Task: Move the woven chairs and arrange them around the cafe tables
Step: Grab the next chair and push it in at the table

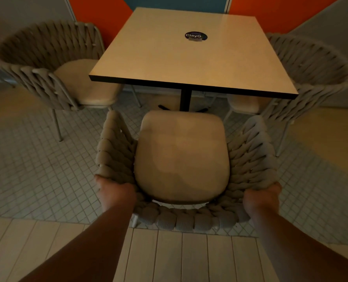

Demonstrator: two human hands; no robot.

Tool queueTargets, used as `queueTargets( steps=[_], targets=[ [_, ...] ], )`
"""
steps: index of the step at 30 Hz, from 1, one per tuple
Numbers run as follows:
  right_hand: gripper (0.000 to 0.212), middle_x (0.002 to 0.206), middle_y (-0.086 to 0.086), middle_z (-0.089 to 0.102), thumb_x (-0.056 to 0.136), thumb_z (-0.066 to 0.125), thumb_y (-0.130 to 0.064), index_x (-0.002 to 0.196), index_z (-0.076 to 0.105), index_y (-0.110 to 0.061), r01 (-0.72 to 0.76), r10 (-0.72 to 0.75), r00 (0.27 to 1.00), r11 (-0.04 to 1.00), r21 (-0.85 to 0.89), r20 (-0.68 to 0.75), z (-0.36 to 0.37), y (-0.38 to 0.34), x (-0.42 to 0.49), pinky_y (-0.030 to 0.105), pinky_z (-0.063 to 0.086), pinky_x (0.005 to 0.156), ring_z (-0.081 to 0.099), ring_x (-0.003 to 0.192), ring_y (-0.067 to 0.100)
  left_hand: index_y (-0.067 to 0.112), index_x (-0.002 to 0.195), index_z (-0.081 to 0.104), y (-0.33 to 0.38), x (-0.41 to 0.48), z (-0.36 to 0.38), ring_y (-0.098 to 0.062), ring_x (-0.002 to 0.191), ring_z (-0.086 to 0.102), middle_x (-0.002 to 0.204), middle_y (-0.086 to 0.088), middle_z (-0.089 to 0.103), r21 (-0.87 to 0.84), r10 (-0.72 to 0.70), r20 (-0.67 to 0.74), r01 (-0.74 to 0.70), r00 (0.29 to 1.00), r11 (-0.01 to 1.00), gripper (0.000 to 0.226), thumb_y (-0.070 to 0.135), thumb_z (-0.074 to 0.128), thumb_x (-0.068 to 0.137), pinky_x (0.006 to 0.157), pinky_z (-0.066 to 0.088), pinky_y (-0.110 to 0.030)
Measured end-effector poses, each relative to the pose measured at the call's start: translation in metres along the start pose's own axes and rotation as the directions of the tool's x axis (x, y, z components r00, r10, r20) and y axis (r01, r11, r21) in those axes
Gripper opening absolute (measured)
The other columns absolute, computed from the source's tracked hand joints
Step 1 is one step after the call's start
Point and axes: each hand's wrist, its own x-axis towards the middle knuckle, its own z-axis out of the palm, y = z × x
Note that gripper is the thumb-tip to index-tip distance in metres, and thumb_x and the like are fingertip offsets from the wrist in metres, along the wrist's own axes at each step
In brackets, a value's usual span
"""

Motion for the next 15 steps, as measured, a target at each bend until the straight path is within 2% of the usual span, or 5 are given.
queueTargets(
  steps=[3,5,8,11,15],
  targets=[
    [0.092,0.158,0.028,0.025,0.093,0.068,-0.028,0.161,0.007,-0.021,-0.023,0.036,0.998,0.976,-0.216,0.056,-0.011,-0.011,-0.002,0.048,0.048,0.087,0.045,0.131,0.050,0.026,0.165,-0.002,0.013,-0.009,-0.007,-0.049,0.151,0.023,0.168,-0.021,0.016,0.429,0.014,0.084,-0.049,0.996,0.902,0.102,0.026,0.067,0.089,0.113,0.036,-0.071],
    [0.113,0.168,0.022,-0.002,0.084,0.070,-0.064,0.164,0.000,-0.025,0.127,-0.051,0.988,0.805,-0.580,0.146,-0.021,-0.015,-0.006,0.060,0.035,0.114,0.012,0.153,0.047,0.026,0.166,-0.002,0.013,-0.022,-0.013,-0.044,0.158,-0.008,0.174,-0.015,-0.004,0.800,0.164,0.273,-0.318,0.948,0.508,0.100,0.067,0.051,0.092,0.119,0.008,-0.078],
    [0.121,0.170,0.007,0.017,0.055,0.040,-0.108,0.157,0.036,-0.044,0.573,-0.216,0.818,0.390,-0.721,0.534,-0.026,-0.002,-0.015,0.065,0.003,0.122,-0.011,0.155,0.047,0.045,0.138,0.062,0.004,-0.045,-0.021,-0.025,0.152,0.028,0.145,0.009,0.057,0.649,0.238,0.723,-0.755,0.649,0.087,0.100,0.099,0.014,0.068,0.117,-0.011,-0.075],
    [0.122,0.157,-0.011,0.041,0.027,0.039,-0.116,0.133,0.060,-0.060,0.670,-0.206,0.735,0.369,-0.644,0.646,-0.022,0.016,-0.012,0.061,0.002,0.125,-0.003,0.154,0.042,0.050,0.112,0.073,0.005,-0.049,-0.020,-0.014,0.140,0.044,0.113,0.024,0.067,0.644,0.175,0.746,-0.763,0.642,0.052,0.113,0.115,0.017,0.039,0.111,-0.018,-0.075],
    [0.138,0.172,0.007,0.011,0.013,0.057,-0.110,0.133,0.067,-0.044,0.572,-0.195,0.794,0.562,-0.598,0.576,-0.023,0.014,-0.010,0.046,0.011,0.126,-0.017,0.153,0.043,0.051,0.107,0.074,0.011,-0.046,-0.014,-0.015,0.142,0.042,0.111,0.025,0.067,0.686,0.142,0.712,-0.724,0.688,0.069,0.109,0.116,0.025,0.035,0.111,-0.019,-0.073]
  ],
)
